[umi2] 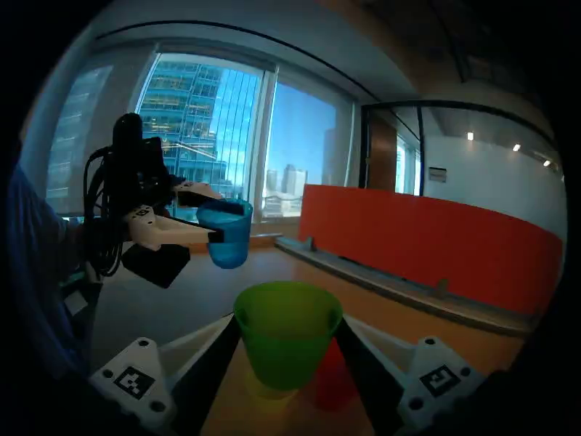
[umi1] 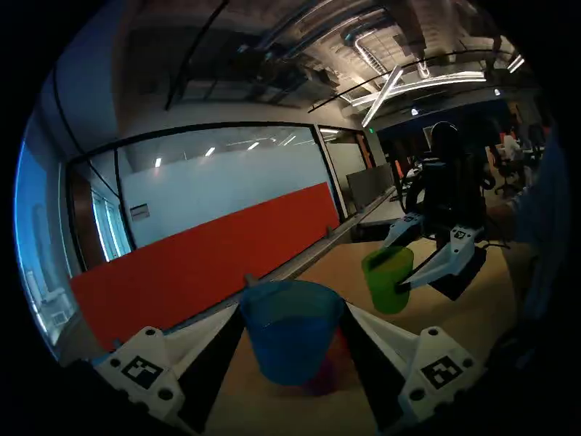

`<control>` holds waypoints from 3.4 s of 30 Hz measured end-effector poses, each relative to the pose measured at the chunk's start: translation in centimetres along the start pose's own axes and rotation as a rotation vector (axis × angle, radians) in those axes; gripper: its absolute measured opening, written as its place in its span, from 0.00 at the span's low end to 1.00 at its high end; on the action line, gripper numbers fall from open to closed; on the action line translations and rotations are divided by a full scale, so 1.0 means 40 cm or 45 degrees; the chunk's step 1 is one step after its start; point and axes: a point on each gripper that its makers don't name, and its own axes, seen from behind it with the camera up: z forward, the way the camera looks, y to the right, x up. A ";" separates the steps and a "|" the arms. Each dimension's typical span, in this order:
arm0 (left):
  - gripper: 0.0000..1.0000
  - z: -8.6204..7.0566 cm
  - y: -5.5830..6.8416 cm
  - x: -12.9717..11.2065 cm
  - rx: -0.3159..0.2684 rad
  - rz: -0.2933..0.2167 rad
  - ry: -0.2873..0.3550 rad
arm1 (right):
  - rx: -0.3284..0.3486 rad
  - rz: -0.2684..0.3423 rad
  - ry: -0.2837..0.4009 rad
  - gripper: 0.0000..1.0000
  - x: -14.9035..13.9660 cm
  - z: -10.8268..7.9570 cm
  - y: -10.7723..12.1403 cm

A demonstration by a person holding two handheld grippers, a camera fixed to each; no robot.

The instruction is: Pour water

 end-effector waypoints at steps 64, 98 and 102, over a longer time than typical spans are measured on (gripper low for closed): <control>0.88 0.028 0.008 0.182 0.094 0.827 0.005 | 0.206 0.002 0.018 0.91 -0.005 0.137 -0.185; 0.88 0.033 0.011 0.217 0.127 1.031 0.008 | 0.199 -0.012 0.024 0.91 0.006 0.128 -0.180; 0.88 0.034 0.009 0.221 0.130 1.047 0.009 | 0.199 -0.010 0.026 0.91 0.006 0.127 -0.179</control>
